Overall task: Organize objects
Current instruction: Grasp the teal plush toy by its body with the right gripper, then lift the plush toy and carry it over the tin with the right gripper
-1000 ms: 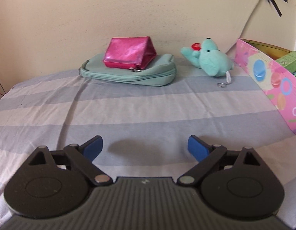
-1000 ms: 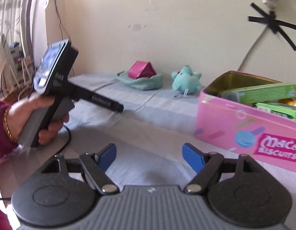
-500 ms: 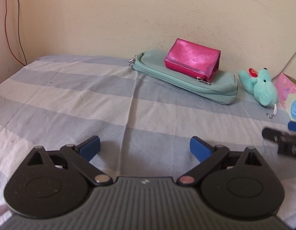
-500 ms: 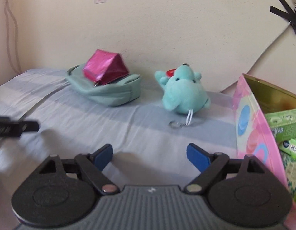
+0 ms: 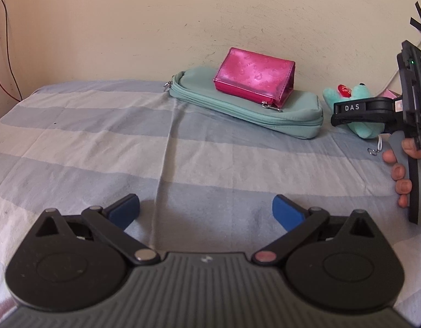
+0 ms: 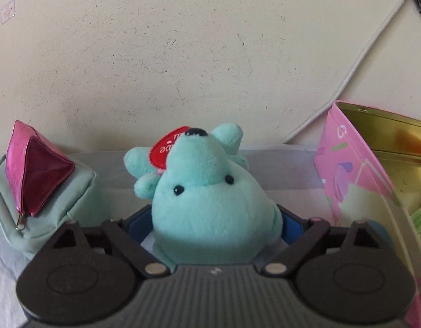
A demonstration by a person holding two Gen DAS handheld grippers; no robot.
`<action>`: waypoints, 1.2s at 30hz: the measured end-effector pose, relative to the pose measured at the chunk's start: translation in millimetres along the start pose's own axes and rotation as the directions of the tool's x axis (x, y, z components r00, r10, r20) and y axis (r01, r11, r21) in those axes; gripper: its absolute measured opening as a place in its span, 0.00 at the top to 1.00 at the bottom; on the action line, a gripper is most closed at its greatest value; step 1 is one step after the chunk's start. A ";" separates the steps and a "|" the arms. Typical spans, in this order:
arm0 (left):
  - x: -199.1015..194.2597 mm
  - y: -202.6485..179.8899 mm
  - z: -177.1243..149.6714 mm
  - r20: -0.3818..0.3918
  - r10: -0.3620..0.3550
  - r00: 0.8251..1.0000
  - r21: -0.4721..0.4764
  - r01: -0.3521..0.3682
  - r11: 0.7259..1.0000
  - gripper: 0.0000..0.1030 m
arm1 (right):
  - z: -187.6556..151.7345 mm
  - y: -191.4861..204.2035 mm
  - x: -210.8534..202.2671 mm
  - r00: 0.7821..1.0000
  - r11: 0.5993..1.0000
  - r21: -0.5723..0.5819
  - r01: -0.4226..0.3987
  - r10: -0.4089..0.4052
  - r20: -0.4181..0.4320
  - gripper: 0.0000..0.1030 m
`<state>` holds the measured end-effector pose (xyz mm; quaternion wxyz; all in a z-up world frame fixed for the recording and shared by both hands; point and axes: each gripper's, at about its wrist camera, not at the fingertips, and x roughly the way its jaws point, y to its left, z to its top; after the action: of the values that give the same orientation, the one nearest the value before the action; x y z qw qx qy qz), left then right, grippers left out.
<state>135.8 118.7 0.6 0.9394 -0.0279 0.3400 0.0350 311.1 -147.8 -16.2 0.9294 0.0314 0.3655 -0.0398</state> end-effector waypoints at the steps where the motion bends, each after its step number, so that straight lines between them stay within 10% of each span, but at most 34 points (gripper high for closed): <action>1: 0.5 -0.4 0.3 -0.001 0.000 1.000 0.002 0.000 1.000 0.00 | -2.2 1.1 -2.9 1.000 1.000 -0.014 -0.012 0.013 0.015 0.28; 4: -0.3 -1.9 -0.5 -0.001 0.001 1.000 0.006 -0.001 1.000 0.00 | -11.1 2.5 -13.1 0.998 0.997 -0.053 -0.057 0.058 0.026 0.41; 19: 2.0 -4.5 -1.4 0.000 0.007 1.000 0.024 -0.007 1.000 0.00 | -143.1 -25.3 -165.4 0.938 0.886 -0.326 -0.330 0.347 -0.005 0.40; 33: -12.7 -32.8 -12.9 0.041 0.013 0.999 0.160 -0.019 0.987 0.00 | -238.2 -136.3 -283.9 0.974 0.957 -0.233 -0.175 0.203 0.105 0.36; 36: -24.4 -52.7 -21.3 0.007 -0.105 0.994 0.154 0.103 0.983 0.00 | -248.9 -152.6 -290.6 0.974 0.970 -0.186 -0.157 0.183 0.133 0.34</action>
<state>108.0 63.5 1.5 0.9418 0.0272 0.3326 -0.0401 -84.2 -263.0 -4.4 0.9533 -0.0218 0.2930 0.0698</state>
